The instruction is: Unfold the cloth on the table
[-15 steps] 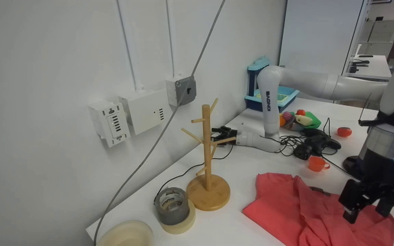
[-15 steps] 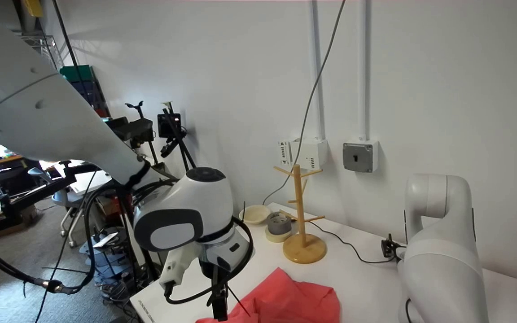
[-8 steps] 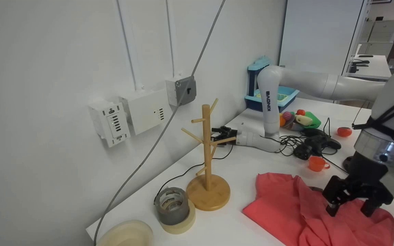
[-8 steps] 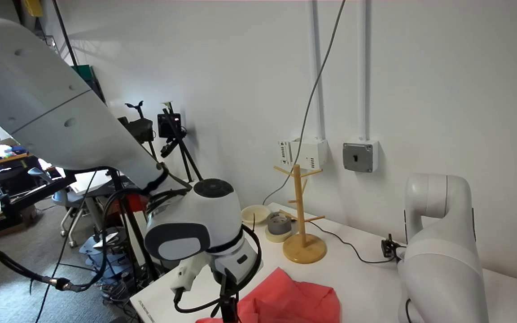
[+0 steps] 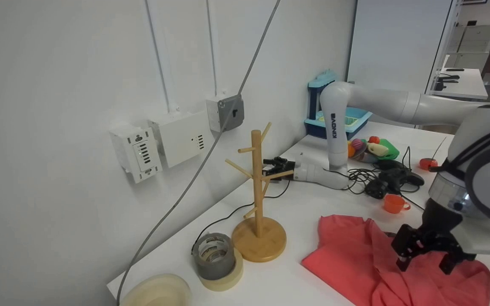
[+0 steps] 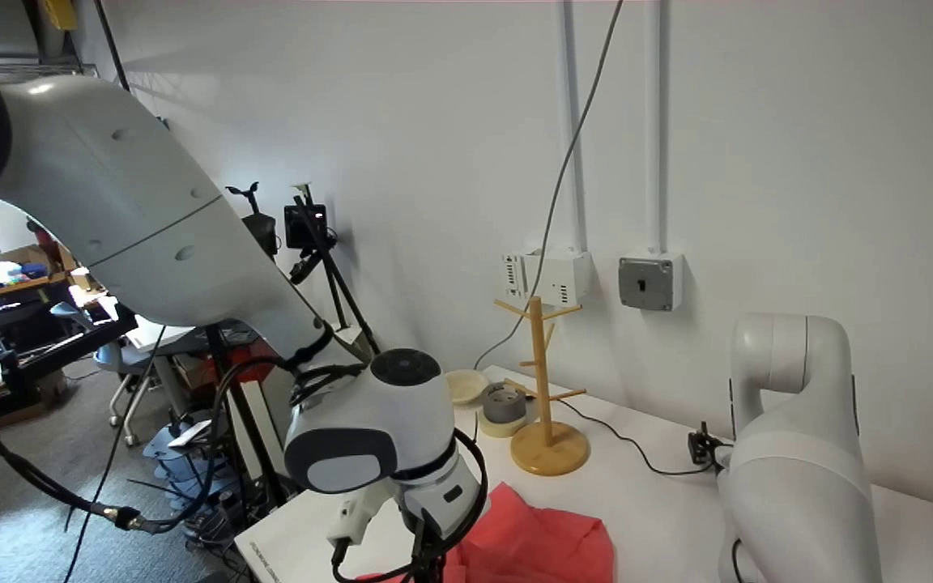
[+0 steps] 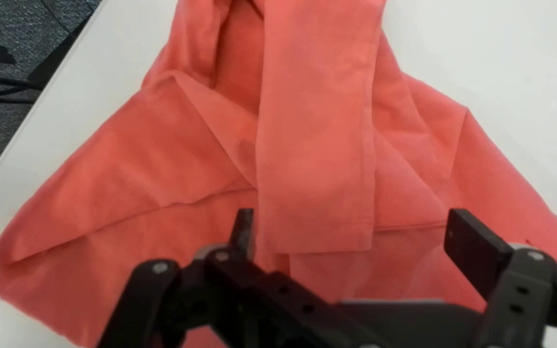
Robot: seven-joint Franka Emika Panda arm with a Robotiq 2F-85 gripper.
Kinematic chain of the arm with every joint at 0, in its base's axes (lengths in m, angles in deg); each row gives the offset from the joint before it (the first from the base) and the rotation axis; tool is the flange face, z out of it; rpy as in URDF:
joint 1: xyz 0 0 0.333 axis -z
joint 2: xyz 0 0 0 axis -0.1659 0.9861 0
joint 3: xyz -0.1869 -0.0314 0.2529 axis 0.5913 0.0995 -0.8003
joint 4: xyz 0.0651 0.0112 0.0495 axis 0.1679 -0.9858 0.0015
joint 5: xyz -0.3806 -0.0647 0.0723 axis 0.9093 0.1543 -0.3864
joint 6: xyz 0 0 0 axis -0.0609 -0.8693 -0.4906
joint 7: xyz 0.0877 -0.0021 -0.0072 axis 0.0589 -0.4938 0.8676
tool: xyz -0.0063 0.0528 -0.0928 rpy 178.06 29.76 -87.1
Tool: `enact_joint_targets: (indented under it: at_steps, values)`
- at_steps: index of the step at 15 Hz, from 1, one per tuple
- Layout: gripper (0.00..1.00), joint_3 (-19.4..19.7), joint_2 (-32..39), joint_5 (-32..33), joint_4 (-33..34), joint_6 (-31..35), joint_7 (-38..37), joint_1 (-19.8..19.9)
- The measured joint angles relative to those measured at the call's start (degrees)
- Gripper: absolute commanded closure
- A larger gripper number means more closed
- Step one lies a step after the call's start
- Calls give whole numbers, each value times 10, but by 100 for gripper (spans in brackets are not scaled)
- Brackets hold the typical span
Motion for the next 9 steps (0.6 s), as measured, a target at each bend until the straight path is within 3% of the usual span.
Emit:
enact_joint_targets:
  at_steps: [6, 8, 9]
  values:
    - [2, 2, 66, 0, 60, 1, -6, 17]
    - [17, 3, 86, 0, 77, 1, -12, 18]
    - [30, 3, 95, 0, 84, 1, -16, 18]
